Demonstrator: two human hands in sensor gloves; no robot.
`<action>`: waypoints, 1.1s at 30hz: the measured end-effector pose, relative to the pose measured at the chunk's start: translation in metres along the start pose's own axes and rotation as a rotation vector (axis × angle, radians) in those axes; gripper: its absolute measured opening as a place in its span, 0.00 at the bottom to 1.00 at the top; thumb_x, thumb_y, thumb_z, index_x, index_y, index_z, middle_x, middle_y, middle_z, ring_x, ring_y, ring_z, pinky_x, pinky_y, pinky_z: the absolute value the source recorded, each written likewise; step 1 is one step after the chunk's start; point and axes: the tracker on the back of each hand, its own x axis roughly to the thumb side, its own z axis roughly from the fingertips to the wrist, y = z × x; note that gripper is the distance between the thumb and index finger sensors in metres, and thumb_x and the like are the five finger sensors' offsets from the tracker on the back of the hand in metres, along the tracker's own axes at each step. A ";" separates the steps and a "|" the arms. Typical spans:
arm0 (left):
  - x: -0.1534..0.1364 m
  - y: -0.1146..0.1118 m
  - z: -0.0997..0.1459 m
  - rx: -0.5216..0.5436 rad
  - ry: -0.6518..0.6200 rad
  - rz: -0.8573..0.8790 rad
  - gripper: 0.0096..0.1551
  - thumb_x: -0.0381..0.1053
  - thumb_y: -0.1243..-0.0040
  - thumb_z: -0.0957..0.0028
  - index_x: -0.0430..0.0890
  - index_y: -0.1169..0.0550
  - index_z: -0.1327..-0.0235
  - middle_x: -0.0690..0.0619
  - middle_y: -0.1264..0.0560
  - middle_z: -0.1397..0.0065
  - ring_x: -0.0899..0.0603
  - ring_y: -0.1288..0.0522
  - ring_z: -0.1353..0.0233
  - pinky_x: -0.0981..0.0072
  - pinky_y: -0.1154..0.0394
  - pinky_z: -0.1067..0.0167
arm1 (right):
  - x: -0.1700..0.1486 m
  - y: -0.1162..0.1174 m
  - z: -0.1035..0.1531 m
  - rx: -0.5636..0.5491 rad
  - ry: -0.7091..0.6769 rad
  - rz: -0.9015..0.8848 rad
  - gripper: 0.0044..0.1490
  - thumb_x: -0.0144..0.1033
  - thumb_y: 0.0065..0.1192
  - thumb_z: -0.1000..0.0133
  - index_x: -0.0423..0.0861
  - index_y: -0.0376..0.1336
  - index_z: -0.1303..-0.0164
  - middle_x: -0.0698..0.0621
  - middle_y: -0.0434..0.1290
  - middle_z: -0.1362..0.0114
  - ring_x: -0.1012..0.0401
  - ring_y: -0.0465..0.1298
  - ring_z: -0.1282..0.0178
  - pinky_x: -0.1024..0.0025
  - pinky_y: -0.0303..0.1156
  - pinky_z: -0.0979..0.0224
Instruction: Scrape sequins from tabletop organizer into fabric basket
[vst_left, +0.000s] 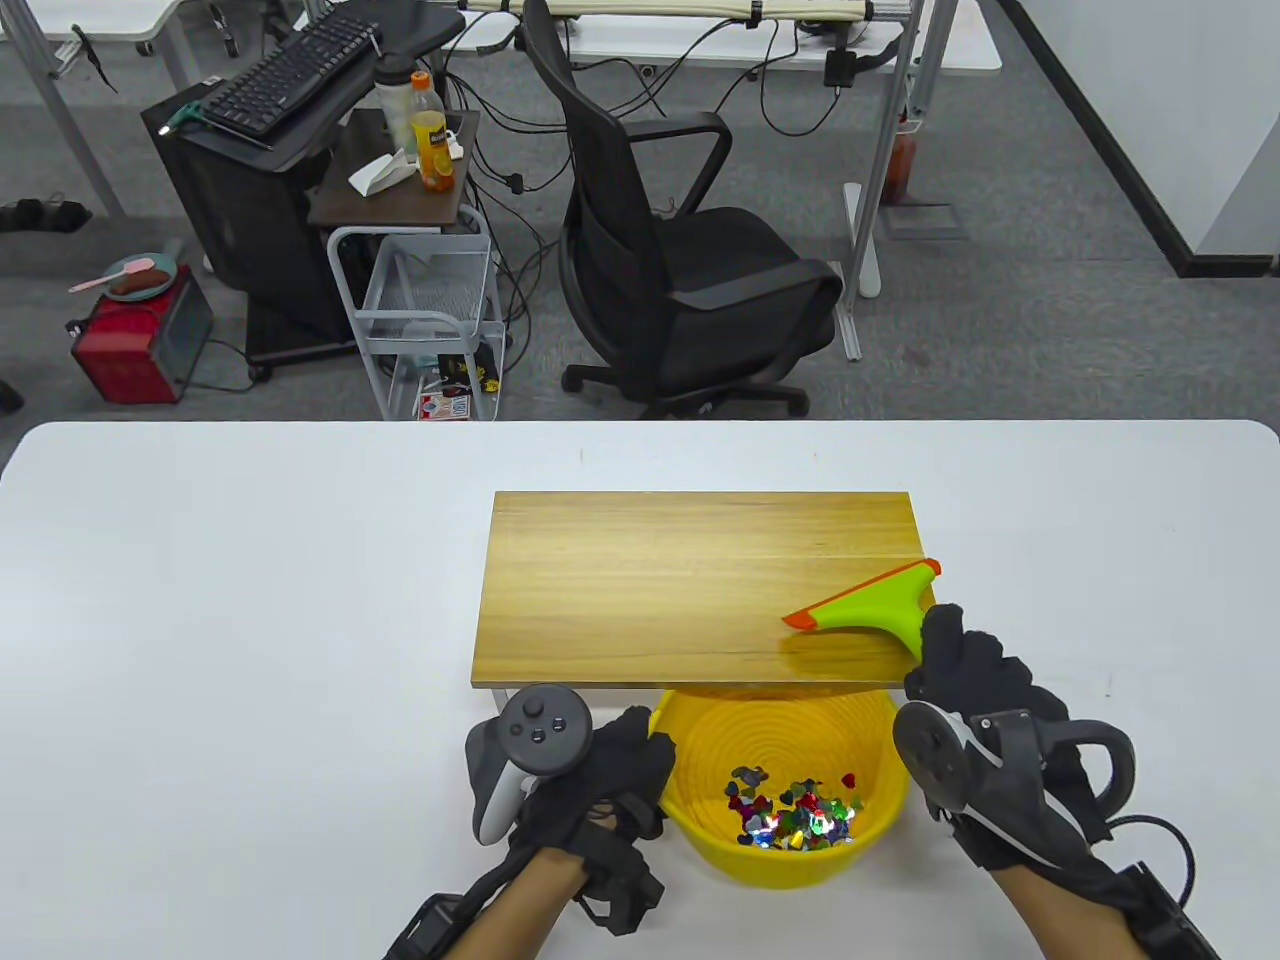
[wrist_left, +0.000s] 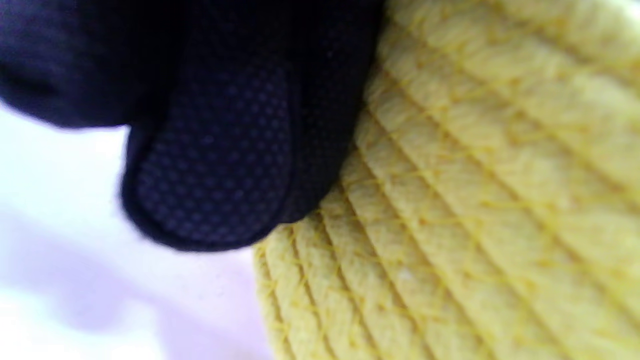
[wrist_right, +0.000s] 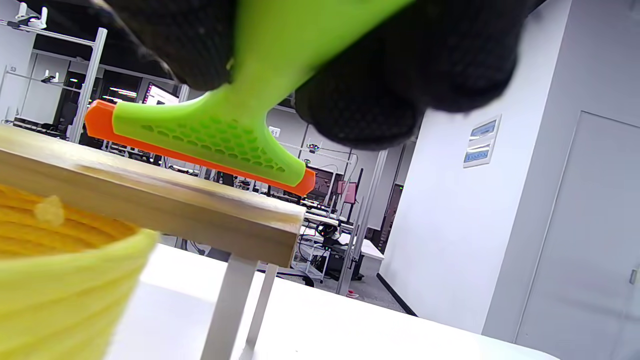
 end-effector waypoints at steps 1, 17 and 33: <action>-0.001 0.001 0.001 -0.014 -0.020 -0.006 0.32 0.54 0.45 0.46 0.27 0.29 0.46 0.38 0.11 0.67 0.39 0.09 0.73 0.49 0.14 0.73 | 0.000 0.002 -0.002 -0.002 0.002 -0.004 0.38 0.45 0.61 0.36 0.39 0.56 0.20 0.36 0.73 0.30 0.47 0.82 0.50 0.60 0.81 0.51; -0.012 0.028 0.031 -0.094 -0.182 -0.136 0.32 0.54 0.45 0.45 0.28 0.28 0.44 0.37 0.11 0.66 0.38 0.10 0.72 0.48 0.14 0.72 | 0.004 0.018 -0.024 -0.037 -0.015 -0.059 0.38 0.45 0.60 0.36 0.39 0.55 0.20 0.37 0.72 0.30 0.47 0.82 0.49 0.60 0.81 0.50; 0.030 0.132 0.067 0.116 -0.207 -0.058 0.31 0.54 0.44 0.46 0.28 0.27 0.46 0.38 0.11 0.68 0.39 0.10 0.74 0.49 0.14 0.74 | 0.004 0.027 -0.027 -0.067 -0.053 -0.088 0.39 0.45 0.59 0.36 0.39 0.54 0.19 0.37 0.71 0.29 0.48 0.82 0.48 0.60 0.81 0.49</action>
